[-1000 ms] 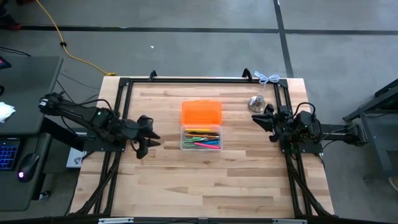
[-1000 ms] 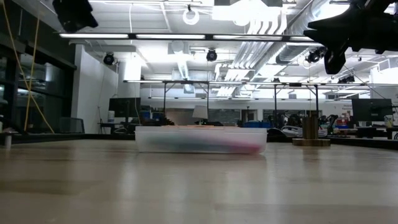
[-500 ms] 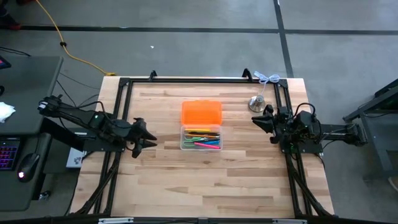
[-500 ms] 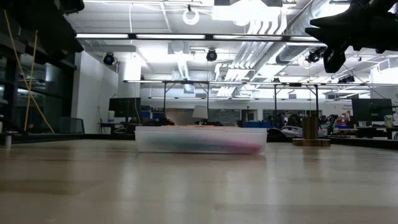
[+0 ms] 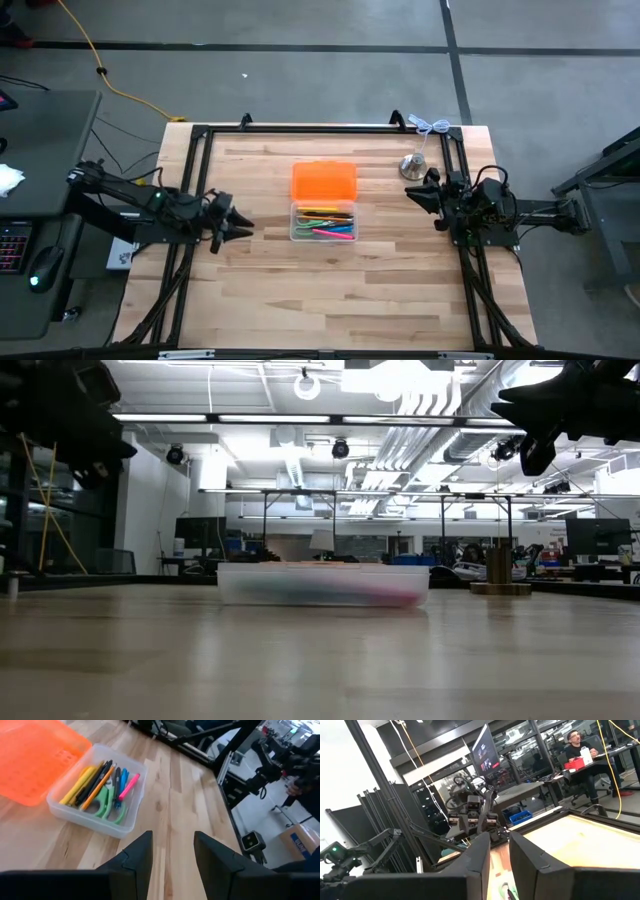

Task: Pick & place school supplies into a supply box
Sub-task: Return to Home Position

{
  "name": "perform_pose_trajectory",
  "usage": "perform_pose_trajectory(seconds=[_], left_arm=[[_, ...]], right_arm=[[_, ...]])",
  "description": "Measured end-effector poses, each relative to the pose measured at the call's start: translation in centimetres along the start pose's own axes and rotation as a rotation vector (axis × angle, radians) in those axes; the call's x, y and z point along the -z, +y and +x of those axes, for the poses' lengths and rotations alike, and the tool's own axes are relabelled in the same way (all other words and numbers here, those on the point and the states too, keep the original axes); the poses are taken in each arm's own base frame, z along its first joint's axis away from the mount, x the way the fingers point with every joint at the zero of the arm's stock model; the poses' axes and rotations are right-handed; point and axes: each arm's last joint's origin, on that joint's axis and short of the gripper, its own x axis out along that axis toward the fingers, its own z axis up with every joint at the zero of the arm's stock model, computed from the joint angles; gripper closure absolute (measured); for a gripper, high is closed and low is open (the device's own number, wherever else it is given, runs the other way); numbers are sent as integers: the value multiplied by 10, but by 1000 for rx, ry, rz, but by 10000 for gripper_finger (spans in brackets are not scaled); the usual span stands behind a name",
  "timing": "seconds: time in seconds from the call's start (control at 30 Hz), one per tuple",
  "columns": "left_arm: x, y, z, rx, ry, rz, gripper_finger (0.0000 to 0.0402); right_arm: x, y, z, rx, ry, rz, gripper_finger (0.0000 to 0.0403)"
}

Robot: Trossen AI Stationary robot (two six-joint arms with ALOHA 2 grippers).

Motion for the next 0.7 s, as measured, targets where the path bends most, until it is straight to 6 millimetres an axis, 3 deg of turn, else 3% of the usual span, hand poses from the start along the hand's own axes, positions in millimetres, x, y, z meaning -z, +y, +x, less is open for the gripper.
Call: perform_pose_trajectory(seconds=[0.4, 0.7], left_arm=[[27, 15, 13, 21, -38, -10, 229], [39, 24, 17, -65, -63, -6, 229]], right_arm=[[-1, 0, 0, 0, -14, -37, 356], [-2, 0, 0, 6, -24, -52, 350]])
